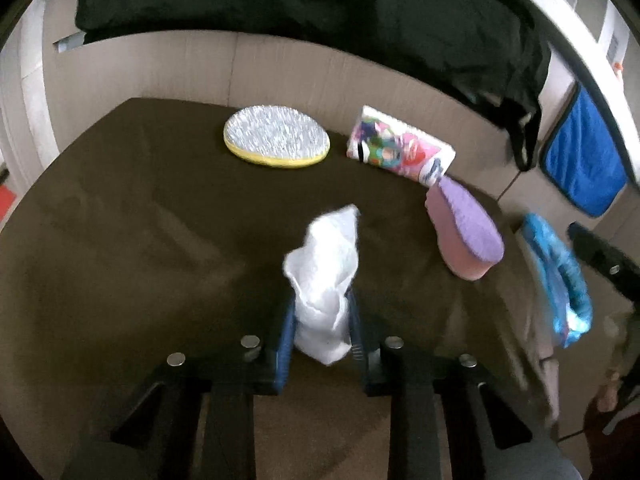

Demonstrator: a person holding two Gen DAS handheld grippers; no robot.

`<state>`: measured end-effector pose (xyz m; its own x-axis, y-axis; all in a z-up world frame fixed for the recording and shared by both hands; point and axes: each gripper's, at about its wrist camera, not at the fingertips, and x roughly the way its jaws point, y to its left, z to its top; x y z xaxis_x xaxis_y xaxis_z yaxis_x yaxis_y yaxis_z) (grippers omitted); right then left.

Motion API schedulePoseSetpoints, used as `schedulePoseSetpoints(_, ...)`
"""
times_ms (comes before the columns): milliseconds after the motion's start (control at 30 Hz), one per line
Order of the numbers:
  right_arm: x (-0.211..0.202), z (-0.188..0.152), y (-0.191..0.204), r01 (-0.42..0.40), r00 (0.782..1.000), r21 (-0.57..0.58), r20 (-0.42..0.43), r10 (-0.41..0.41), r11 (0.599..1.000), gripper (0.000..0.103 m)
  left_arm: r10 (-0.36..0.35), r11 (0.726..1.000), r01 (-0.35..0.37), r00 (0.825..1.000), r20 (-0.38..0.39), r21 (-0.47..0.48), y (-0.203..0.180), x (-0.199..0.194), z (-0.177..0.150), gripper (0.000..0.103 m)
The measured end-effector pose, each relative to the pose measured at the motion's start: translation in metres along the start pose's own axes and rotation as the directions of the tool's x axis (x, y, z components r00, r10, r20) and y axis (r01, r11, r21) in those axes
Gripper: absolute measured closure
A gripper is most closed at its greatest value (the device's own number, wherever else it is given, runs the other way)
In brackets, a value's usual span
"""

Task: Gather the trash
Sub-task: 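Grasp the white tissue with the left tool, then grasp the round silver-and-yellow scrubber pad with the right tool while the left tool holds the tissue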

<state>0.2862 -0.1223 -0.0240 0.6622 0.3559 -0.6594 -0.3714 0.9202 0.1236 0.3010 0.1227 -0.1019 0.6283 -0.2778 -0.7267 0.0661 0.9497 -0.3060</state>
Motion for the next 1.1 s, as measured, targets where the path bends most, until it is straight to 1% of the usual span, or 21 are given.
schedulePoseSetpoints(133, 0.014, 0.009, 0.013, -0.006, 1.0, -0.034, -0.02, 0.005, 0.999, 0.036, -0.019, 0.999, 0.022, 0.996, 0.086, -0.038, 0.02, -0.029, 0.008, 0.078)
schedulePoseSetpoints(233, 0.031, 0.021, 0.03, -0.02, 0.999, -0.061, -0.045, 0.017, 0.998, 0.036, -0.008, 0.999, 0.016, 0.99, 0.141, -0.051, 0.038, -0.049, 0.012, 0.078)
schedulePoseSetpoints(333, 0.052, 0.038, 0.052, -0.059, 0.996, -0.062, -0.076, 0.055, 0.996, 0.036, 0.003, 0.998, 0.008, 0.984, 0.181, -0.057, 0.056, -0.065, 0.016, 0.078)
schedulePoseSetpoints(400, 0.069, 0.052, 0.071, -0.11, 0.99, -0.041, -0.093, 0.106, 0.993, 0.036, -0.001, 0.997, 0.017, 0.98, 0.198, -0.078, 0.071, -0.073, 0.017, 0.078)
schedulePoseSetpoints(467, 0.088, 0.064, 0.09, -0.137, 0.986, -0.041, -0.102, 0.132, 0.99, 0.036, -0.004, 0.995, 0.024, 0.977, 0.212, -0.094, 0.082, -0.077, 0.017, 0.078)
schedulePoseSetpoints(567, 0.122, 0.077, 0.118, -0.114, 0.988, -0.06, -0.116, 0.107, 0.992, 0.036, 0.011, 0.993, 0.018, 0.971, 0.239, -0.119, 0.1, -0.083, 0.016, 0.078)
schedulePoseSetpoints(700, 0.177, 0.088, 0.135, -0.118, 0.979, -0.028, -0.168, 0.112, 0.993, 0.036, 0.011, 0.986, 0.031, 0.967, 0.253, -0.162, 0.121, -0.085, 0.014, 0.078)
schedulePoseSetpoints(767, 0.197, 0.092, 0.137, -0.103, 0.979, -0.022, -0.179, 0.098, 0.994, 0.036, 0.015, 0.983, 0.032, 0.968, 0.252, -0.178, 0.13, -0.084, 0.013, 0.078)
schedulePoseSetpoints(833, 0.221, 0.102, 0.137, -0.071, 0.982, -0.035, -0.176, 0.063, 0.997, 0.036, 0.012, 0.98, 0.038, 0.968, 0.25, -0.196, 0.138, -0.083, 0.012, 0.078)
schedulePoseSetpoints(933, 0.241, 0.111, 0.133, -0.008, 0.988, -0.051, -0.157, 0.0, 0.999, 0.036, 0.013, 0.977, 0.04, 0.97, 0.244, -0.211, 0.144, -0.08, 0.011, 0.078)
schedulePoseSetpoints(1100, 0.263, 0.121, 0.125, 0.043, 0.988, -0.057, -0.148, -0.051, 0.997, 0.036, 0.015, 0.972, 0.039, 0.974, 0.225, -0.231, 0.149, -0.072, 0.011, 0.078)
